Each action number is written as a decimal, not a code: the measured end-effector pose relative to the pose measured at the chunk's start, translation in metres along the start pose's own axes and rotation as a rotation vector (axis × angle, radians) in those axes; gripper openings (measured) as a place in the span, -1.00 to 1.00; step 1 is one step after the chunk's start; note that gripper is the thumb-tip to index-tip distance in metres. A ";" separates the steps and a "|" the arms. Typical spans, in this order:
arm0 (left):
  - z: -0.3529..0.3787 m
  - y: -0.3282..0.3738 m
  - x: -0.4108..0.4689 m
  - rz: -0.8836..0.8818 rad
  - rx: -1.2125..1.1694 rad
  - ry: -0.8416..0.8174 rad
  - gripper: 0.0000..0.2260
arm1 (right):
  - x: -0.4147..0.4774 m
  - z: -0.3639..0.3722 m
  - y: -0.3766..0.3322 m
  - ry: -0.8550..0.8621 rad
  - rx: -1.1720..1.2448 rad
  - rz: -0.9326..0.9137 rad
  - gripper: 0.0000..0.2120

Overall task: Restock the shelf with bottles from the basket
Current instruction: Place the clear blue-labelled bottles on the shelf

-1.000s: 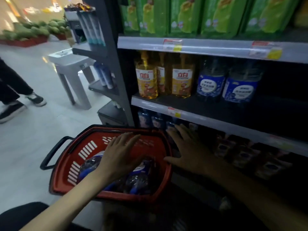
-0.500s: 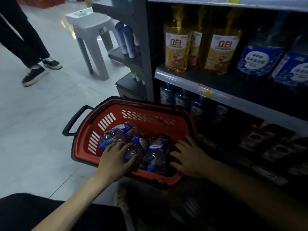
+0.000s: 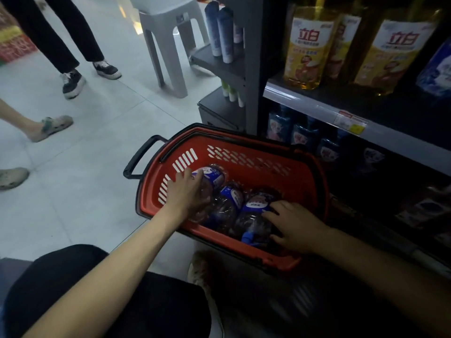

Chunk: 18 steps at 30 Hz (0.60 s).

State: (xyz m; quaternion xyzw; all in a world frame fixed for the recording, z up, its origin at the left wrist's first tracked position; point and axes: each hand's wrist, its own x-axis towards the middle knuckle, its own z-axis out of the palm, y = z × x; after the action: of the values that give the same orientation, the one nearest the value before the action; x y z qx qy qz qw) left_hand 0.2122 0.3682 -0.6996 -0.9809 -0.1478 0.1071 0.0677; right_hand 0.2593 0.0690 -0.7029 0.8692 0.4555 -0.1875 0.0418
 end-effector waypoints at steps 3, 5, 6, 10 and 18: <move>0.002 0.008 0.004 0.048 0.058 -0.001 -0.37 | 0.006 0.001 -0.006 0.035 -0.020 -0.011 -0.45; 0.000 0.012 0.009 0.036 0.108 -0.008 -0.34 | 0.008 0.002 -0.008 0.037 -0.045 -0.003 -0.43; -0.002 0.013 0.013 0.037 0.148 -0.030 -0.29 | 0.009 0.001 -0.010 0.046 -0.059 -0.002 -0.41; -0.005 0.015 0.026 0.036 0.186 -0.141 -0.11 | 0.010 0.000 -0.018 0.089 -0.092 0.006 -0.32; -0.005 0.014 0.030 -0.012 0.044 -0.084 -0.34 | 0.006 0.001 -0.018 0.118 -0.151 0.000 -0.26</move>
State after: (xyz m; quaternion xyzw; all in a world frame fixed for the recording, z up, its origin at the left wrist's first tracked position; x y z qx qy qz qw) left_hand 0.2448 0.3636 -0.7022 -0.9729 -0.1539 0.1512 0.0837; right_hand 0.2471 0.0837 -0.7040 0.8732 0.4699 -0.1011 0.0801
